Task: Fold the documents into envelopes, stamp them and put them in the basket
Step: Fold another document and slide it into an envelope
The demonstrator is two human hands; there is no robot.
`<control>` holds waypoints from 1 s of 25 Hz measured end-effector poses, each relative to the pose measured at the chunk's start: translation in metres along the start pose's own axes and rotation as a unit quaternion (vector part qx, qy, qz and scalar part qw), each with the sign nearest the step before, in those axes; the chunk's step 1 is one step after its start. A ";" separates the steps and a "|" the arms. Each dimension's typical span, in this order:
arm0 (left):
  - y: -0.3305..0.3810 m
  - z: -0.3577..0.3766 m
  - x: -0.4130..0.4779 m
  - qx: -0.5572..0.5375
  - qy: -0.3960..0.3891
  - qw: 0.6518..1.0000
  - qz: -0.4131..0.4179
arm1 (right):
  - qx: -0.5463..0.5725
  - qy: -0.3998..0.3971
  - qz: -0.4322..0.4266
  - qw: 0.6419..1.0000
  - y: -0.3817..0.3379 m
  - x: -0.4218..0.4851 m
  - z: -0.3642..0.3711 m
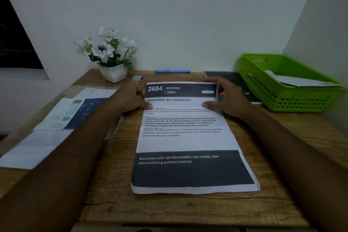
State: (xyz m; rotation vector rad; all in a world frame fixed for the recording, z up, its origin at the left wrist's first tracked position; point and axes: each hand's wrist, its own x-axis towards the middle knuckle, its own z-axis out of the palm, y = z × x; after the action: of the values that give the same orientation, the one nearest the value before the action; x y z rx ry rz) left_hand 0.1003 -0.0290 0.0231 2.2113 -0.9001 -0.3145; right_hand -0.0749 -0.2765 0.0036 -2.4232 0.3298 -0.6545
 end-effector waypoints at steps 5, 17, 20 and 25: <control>0.001 -0.003 -0.002 0.017 -0.004 1.000 0.011 | 0.000 0.004 -0.008 1.000 0.001 0.000 -0.005; -0.007 -0.005 -0.001 0.043 0.059 0.995 0.071 | 0.066 -0.040 -0.025 0.997 0.000 -0.005 -0.016; -0.009 -0.005 0.002 0.049 0.063 0.995 0.054 | 0.052 -0.091 -0.043 0.994 -0.005 -0.007 -0.020; -0.007 -0.004 0.002 -0.004 0.058 0.997 0.048 | -0.030 -0.140 -0.071 0.987 -0.010 -0.007 -0.023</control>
State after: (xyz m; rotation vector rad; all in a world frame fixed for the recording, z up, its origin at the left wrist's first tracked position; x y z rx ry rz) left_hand 0.1076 -0.0251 0.0215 2.1475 -0.9358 -0.1432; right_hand -0.0920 -0.2771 0.0231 -2.5720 0.0637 -0.3583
